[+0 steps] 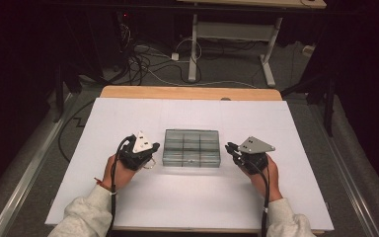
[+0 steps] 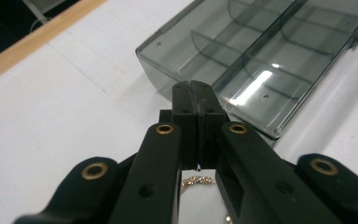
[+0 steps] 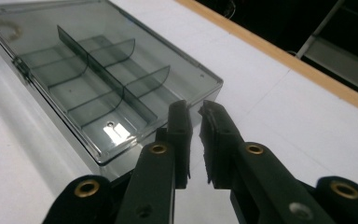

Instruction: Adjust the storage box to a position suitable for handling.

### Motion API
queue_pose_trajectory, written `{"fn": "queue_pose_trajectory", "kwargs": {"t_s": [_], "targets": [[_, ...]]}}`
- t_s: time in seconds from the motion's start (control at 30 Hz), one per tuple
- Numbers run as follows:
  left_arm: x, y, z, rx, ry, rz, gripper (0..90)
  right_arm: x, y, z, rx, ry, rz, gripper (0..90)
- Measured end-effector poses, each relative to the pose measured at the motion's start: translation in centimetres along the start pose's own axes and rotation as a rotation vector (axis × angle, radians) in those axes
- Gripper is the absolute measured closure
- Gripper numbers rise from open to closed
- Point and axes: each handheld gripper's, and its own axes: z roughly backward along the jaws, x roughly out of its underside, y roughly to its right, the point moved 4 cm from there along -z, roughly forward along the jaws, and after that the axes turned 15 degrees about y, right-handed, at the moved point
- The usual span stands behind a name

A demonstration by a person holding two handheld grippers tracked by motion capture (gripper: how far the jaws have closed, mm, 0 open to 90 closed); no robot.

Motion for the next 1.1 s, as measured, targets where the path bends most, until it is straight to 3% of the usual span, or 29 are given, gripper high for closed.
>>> {"fn": "queue_pose_trajectory", "kwargs": {"t_s": [0.37,0.73,0.93,1.03,1.1], "targets": [[-0.9,0.7,1.2,0.043,0.054,-0.021,83.4,-1.2,-0.2,1.1,0.002,0.049,-0.003,72.7],[-1.5,0.3,2.8,0.063,0.11,-0.012,75.8,-1.7,-0.6,2.0,0.049,0.09,-0.001,41.7],[-1.6,0.2,3.4,0.07,0.12,-0.033,57.3,-2.0,-0.8,2.4,0.044,0.118,-0.006,35.7],[-1.8,0.1,3.8,0.057,0.156,-0.039,39.6,-2.1,-1.0,2.8,0.056,0.141,0.005,30.7],[-1.8,0.1,3.9,0.057,0.16,-0.044,34.7,-2.0,-1.1,3.2,0.049,0.146,-0.001,28.8]]}}
